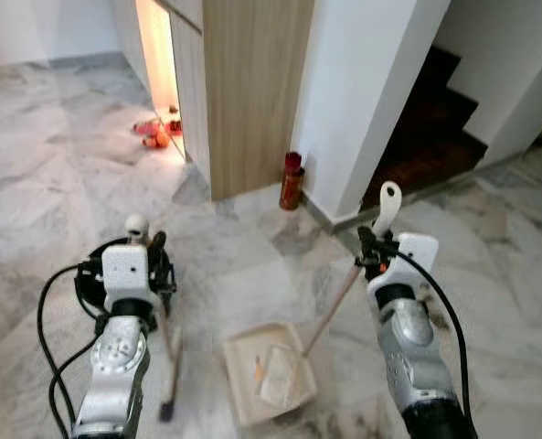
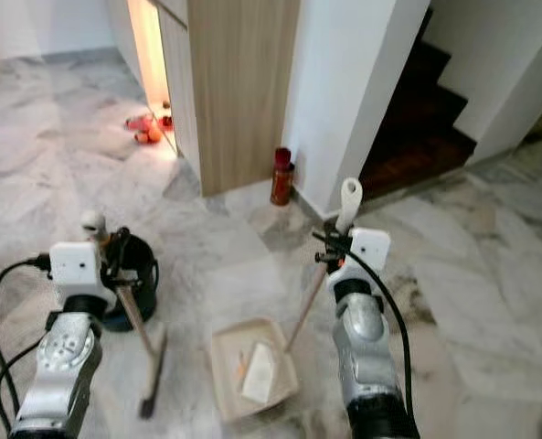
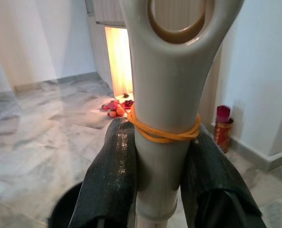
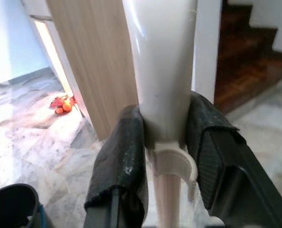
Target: Sweep floor
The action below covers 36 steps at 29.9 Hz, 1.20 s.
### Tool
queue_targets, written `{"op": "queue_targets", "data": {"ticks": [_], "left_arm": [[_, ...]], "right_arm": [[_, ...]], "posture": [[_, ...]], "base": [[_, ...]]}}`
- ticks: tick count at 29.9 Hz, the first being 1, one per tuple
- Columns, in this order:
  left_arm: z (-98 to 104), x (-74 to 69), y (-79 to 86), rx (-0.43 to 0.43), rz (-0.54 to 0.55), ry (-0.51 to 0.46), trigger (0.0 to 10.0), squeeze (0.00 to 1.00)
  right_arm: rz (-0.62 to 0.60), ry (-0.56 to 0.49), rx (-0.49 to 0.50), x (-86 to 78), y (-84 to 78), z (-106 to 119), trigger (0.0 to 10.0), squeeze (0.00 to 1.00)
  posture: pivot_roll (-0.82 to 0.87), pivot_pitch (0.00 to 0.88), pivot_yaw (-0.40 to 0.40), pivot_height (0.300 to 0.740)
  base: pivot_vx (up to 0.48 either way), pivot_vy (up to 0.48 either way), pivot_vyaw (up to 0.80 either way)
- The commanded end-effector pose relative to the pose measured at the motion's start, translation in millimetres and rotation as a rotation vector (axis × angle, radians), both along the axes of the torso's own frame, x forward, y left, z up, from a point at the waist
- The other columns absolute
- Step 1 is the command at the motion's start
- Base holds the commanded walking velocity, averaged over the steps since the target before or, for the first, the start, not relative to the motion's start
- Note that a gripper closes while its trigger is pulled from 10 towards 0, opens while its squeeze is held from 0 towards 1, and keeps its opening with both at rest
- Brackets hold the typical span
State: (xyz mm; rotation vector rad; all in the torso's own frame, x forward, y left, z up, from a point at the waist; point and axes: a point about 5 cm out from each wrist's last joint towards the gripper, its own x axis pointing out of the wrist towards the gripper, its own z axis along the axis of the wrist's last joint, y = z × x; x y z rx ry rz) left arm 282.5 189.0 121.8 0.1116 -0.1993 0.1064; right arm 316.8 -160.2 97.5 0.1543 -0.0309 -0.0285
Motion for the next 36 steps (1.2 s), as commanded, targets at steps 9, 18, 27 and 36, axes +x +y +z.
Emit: {"op": "queue_targets", "data": {"ticks": [9, 18, 27, 36], "left_arm": [[9.2, 0.8, -7.6, -0.008, -0.033, -0.044, 10.0, 0.0], [9.4, 0.7, -8.7, -0.007, -0.04, -0.044, 10.0, 0.0], [9.2, 0.6, -9.6, -0.004, -0.044, -0.044, 10.0, 0.0], [8.9, 0.1, -9.2, -0.011, -0.044, -0.039, 10.0, 0.0]], "right_arm": [[-0.016, -0.042, 0.018, 0.1, -1.2, 8.3, 10.0, 0.0], [-0.009, -0.043, 0.022, 0.4, 0.5, 8.2, 10.0, 0.0], [-0.002, -0.043, 0.022, 0.3, 2.1, 8.1, 10.0, 0.0], [-0.001, -0.04, 0.021, 0.1, 3.1, 7.9, 10.0, 0.0]], "posture": [[0.09, 0.043, -0.054, 0.74], [0.09, 0.037, -0.052, 0.74], [0.09, 0.027, -0.05, 0.74], [0.09, 0.029, -0.049, 0.74]], "base": [[0.0, 0.413, 0.0], [0.0, 0.414, 0.0], [0.0, 0.351, 0.0], [0.0, 0.194, 0.0]]}}
